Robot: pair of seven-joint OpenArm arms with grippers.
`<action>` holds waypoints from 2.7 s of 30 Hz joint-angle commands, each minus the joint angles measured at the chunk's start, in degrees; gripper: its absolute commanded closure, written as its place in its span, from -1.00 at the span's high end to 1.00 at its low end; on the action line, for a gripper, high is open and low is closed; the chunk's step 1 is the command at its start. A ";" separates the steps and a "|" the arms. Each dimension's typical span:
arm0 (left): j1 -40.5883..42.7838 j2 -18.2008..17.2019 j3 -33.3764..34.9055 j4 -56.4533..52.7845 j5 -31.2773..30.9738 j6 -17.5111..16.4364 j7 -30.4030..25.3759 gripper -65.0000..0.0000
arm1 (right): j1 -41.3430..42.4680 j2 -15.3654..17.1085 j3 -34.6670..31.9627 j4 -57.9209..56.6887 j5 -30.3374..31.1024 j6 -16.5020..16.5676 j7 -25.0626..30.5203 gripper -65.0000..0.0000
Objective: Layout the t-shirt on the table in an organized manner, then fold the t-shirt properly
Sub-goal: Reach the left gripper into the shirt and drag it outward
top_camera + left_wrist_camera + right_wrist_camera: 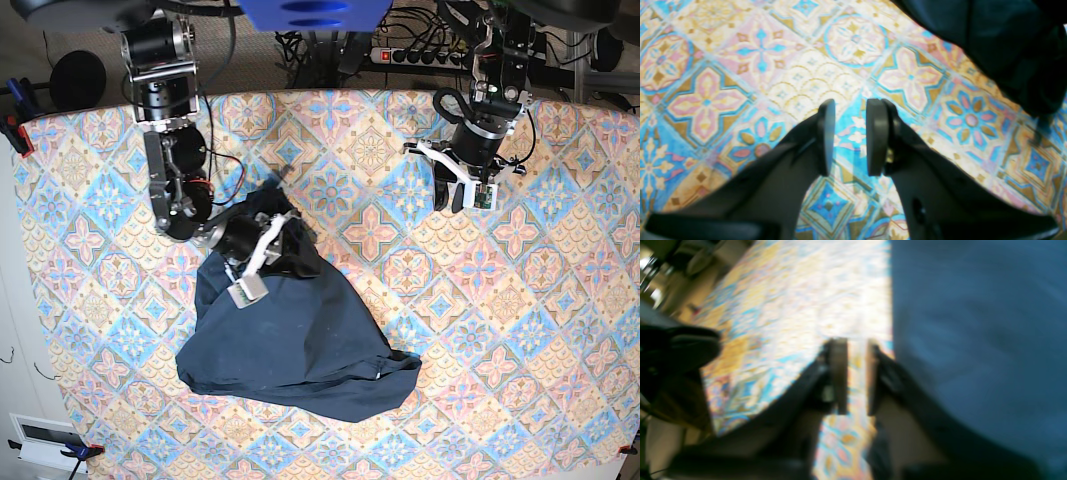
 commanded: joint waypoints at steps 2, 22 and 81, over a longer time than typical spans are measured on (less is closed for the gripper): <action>0.00 -0.41 -1.77 0.85 -0.05 0.01 -1.52 -0.50 | 1.40 0.40 -2.59 2.47 1.14 0.80 1.03 -0.97; -10.46 0.47 1.75 0.85 -12.18 -0.16 6.57 -0.06 | -0.80 0.75 16.14 7.74 -9.41 0.80 0.68 -0.84; -16.88 -6.04 8.96 -3.98 -22.29 -14.49 5.69 -1.00 | -5.46 0.66 20.62 12.23 -18.90 0.80 0.59 -0.19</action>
